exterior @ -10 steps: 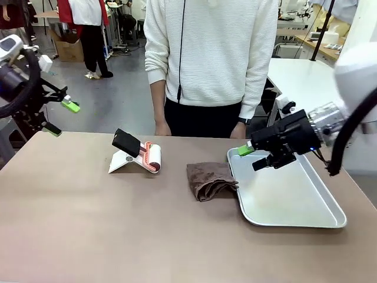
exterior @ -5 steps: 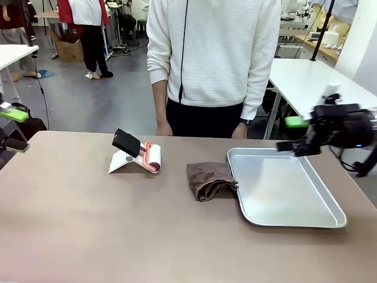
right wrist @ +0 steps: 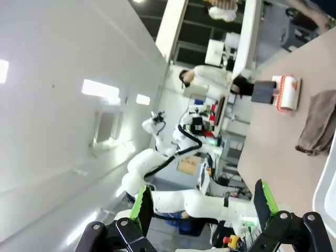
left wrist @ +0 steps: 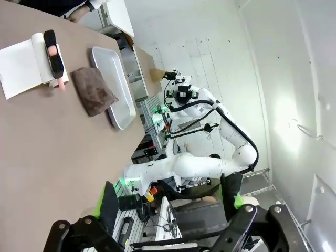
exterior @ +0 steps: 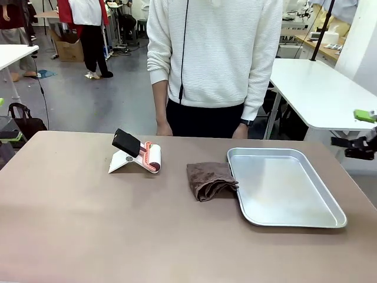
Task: Clean the surface of the table.
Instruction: Return the Lint Roller and towel to their original positions.
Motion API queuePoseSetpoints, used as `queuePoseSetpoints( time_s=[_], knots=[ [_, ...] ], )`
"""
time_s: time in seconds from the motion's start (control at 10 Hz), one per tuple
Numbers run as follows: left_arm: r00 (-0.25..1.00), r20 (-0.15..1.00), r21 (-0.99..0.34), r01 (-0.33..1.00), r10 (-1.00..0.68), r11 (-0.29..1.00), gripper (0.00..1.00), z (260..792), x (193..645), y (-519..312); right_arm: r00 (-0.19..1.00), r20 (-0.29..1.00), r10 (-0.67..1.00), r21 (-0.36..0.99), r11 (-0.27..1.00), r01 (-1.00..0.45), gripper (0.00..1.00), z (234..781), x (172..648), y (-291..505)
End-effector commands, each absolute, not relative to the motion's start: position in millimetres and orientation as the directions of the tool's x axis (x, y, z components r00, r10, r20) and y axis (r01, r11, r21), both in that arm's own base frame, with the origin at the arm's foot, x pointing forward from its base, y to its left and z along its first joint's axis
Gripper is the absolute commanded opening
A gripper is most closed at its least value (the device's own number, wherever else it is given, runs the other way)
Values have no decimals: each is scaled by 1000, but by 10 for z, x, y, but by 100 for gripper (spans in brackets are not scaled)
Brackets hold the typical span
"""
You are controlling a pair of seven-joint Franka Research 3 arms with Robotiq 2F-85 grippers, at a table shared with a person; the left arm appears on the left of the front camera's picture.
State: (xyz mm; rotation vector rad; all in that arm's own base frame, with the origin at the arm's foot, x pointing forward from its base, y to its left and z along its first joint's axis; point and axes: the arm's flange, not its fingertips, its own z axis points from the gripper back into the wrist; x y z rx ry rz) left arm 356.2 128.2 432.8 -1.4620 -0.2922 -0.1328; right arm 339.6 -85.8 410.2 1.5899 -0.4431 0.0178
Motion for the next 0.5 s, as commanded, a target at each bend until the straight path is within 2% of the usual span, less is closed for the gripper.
queuePoseSetpoints(
  time_s=[0.0, 0.1, 0.4],
  knots=[
    [967, 232, -969, 221, 103, 112, 100, 4364, 3731, 1236, 901, 309, -306, 947, 9, -321, 100, 3844, 2930, -555],
    [957, 275, -958, 265, 88, 109, 100, 4328, 3562, 1282, 922, 279, -268, 957, -2, -290, 100, 4102, 3396, -858],
    [957, 275, -958, 265, 88, 109, 100, 4328, 3562, 1282, 922, 279, -268, 957, -2, -290, 100, 4102, 3396, -858]
  ],
)
